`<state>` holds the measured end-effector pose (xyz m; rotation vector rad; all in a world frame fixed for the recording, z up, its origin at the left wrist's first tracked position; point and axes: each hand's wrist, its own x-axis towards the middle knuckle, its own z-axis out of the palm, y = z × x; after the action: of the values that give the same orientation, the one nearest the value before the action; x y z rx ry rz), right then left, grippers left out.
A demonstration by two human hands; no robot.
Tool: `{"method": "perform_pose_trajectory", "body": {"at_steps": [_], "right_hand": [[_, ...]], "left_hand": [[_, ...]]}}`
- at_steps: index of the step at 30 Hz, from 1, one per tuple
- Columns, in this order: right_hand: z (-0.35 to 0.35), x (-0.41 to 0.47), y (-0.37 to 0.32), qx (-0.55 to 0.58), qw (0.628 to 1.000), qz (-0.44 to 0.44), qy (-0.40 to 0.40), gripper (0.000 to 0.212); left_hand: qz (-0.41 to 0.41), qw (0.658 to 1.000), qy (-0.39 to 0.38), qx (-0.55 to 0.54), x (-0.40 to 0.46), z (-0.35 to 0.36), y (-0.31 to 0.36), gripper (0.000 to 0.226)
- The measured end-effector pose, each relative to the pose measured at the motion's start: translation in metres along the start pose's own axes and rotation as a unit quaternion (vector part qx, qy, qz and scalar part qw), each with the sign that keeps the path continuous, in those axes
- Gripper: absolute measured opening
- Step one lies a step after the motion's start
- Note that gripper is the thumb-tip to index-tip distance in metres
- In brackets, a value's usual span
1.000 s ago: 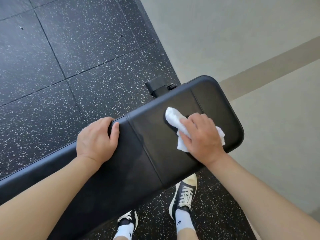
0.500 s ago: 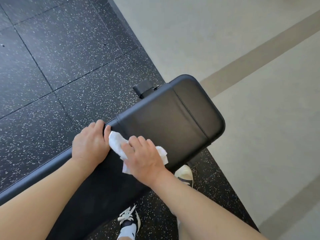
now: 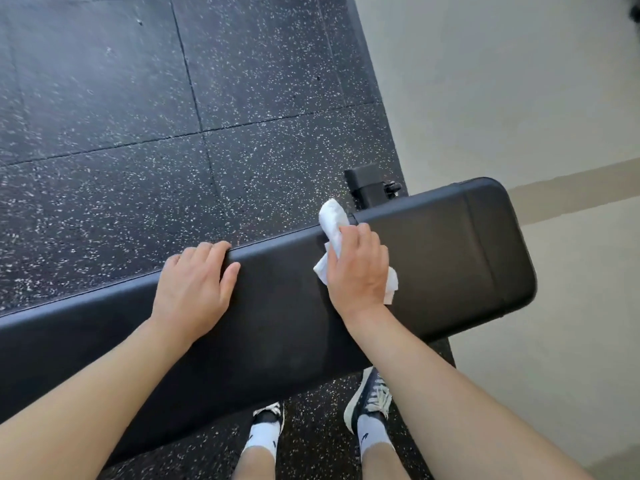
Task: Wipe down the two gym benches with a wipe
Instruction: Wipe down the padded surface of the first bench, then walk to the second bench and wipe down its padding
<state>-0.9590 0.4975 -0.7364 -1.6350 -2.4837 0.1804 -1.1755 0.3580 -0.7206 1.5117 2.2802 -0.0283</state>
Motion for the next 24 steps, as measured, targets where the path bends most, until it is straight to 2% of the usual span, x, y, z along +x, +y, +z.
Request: {"method": "perform_pose_trajectory", "body": {"at_steps": [4,8,12,14,18,24], "right_hand": [[0.017,-0.040,-0.079,0.000,0.996,-0.085,-0.032,0.036],[0.025,-0.088,-0.145,0.017,0.981,-0.185,-0.061,0.033],[0.014,-0.126,-0.188,0.040,0.938,-0.293,-0.180,0.045],[-0.002,-0.125,-0.196,0.040,0.932,-0.285,-0.219,0.039],[-0.051,-0.091,-0.183,0.090,0.944,-0.226,-0.221,0.033],[-0.157,-0.020,-0.151,0.119,0.957,-0.181,-0.190,0.026]], "left_hand": [[-0.042,0.999,0.009,-0.005,-0.033,-0.004,-0.050,0.056],[-0.084,0.996,0.006,-0.007,-0.067,-0.012,-0.093,0.052],[-0.145,0.989,-0.037,-0.014,-0.099,-0.036,-0.107,0.054],[-0.176,0.983,-0.033,-0.026,-0.112,-0.054,-0.102,0.053],[-0.223,0.973,-0.027,-0.054,-0.132,-0.098,-0.074,0.050],[-0.202,0.976,0.009,-0.078,-0.142,-0.189,-0.020,0.047]]}}
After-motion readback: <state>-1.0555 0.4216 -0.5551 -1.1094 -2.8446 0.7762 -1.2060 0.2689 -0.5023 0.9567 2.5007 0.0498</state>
